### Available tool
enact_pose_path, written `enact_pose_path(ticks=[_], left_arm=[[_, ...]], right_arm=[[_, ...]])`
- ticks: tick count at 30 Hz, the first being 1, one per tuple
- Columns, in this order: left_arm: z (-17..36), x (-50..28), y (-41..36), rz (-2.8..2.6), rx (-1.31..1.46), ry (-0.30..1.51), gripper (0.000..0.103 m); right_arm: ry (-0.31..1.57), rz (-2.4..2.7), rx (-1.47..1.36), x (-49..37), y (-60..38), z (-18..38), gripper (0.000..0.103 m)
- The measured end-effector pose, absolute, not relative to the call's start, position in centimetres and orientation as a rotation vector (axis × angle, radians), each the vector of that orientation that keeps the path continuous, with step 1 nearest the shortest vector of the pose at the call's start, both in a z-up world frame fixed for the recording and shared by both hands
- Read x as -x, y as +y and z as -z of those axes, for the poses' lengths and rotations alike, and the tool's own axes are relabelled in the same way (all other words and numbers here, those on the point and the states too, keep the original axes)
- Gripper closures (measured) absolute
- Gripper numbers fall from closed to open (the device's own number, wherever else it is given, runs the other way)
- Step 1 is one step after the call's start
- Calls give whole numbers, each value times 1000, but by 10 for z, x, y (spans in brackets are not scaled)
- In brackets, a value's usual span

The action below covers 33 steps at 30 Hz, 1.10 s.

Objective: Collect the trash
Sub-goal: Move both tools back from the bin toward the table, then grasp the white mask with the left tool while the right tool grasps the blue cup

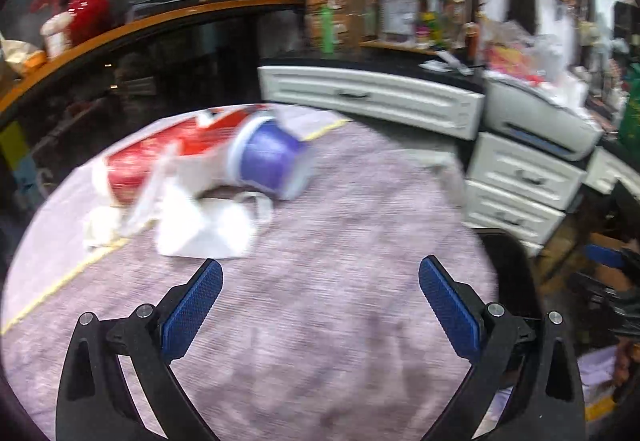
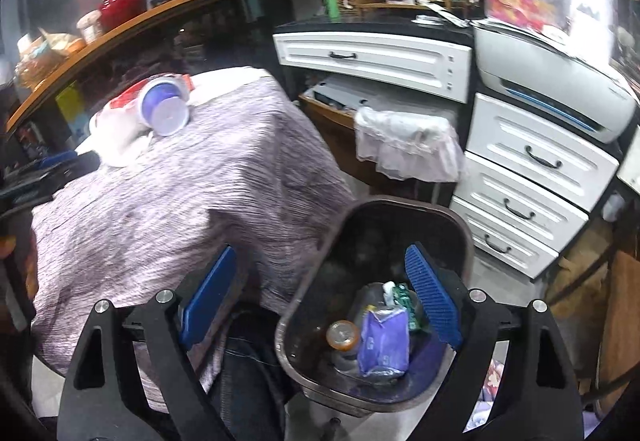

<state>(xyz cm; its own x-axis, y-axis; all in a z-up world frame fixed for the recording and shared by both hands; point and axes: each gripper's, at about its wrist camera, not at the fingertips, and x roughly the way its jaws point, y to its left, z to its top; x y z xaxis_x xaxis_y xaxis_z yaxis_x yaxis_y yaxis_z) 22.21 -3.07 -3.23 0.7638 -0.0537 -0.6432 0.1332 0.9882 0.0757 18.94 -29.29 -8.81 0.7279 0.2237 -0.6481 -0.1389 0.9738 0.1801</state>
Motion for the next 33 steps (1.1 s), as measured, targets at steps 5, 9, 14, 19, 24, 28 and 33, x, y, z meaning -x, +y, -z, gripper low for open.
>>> enact_pose_path(ticks=[5,9,14,19,24,28,33], left_arm=[[35,-256,4,-24,-111,731,8],[42,-287,23,-57,-51,782,19],[53,-309,43,-119,2,811,40],[54,-300,60,-126,40,807,60],[52,-277,81,-101,78,804,73],[48,-256,97,-71,117,792,76],[42,-223,111,-15,149,763,76]], right_arm=[[725,-246,-104,-196,-270,84,17],[727,-270,-80,-198,-254,83,17],[742,-289,-60,-203,-240,84,17],[731,-321,-39,-215,-222,75,17],[710,-389,-2,-244,-190,61,17],[722,-465,38,-278,-155,52,17],[739,-554,149,-314,-107,45,17]])
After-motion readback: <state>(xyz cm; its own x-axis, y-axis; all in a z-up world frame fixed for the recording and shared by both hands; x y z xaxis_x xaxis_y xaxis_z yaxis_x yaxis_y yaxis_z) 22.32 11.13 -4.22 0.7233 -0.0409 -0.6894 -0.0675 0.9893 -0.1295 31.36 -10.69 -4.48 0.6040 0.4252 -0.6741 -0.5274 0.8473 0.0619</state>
